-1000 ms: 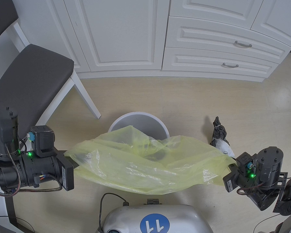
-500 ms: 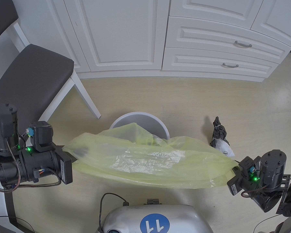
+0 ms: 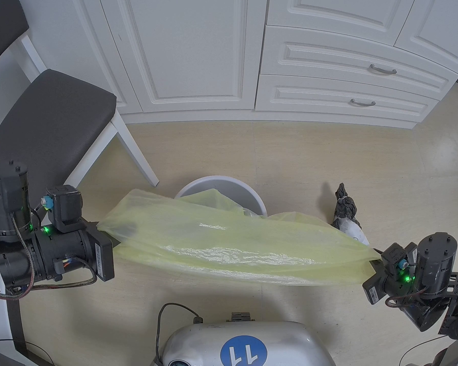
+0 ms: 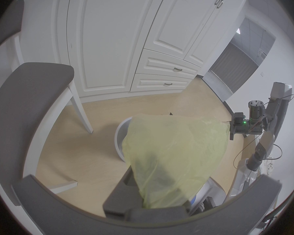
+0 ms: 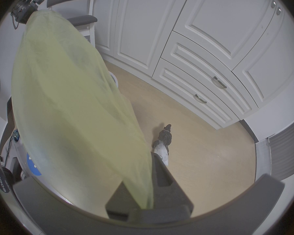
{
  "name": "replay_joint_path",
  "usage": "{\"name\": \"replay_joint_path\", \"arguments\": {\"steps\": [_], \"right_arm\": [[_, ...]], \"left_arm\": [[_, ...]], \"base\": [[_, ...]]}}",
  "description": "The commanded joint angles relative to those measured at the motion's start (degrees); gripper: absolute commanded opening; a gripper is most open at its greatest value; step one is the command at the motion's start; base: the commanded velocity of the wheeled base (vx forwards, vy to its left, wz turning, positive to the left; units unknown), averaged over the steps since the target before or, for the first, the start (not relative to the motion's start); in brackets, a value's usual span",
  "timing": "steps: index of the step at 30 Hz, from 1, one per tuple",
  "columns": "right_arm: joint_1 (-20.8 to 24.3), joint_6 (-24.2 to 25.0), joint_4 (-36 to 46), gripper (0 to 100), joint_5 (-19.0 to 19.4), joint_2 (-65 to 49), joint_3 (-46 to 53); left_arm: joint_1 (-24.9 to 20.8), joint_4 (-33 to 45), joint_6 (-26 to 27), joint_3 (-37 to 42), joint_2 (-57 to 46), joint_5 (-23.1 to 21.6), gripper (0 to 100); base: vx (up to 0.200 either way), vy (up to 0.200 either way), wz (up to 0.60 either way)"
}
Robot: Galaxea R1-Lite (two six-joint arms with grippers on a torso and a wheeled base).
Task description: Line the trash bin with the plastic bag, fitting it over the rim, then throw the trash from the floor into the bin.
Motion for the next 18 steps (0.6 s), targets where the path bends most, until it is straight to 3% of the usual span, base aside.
{"name": "replay_joint_path", "arguments": {"steps": [1,18], "right_arm": [[0.01,-0.12,0.04,0,0.02,-0.5,0.01],[0.01,0.49,-0.66,0,1.69,-0.33,-0.52]], "left_arm": [[-0.12,0.01,0.07,0.18,-0.11,-0.02,0],[0.14,-5.08,2.53,3.43,-2.75,0.33,0]], "base": [[0.0,0.0,0.0],[0.0,0.0,0.0]]}}
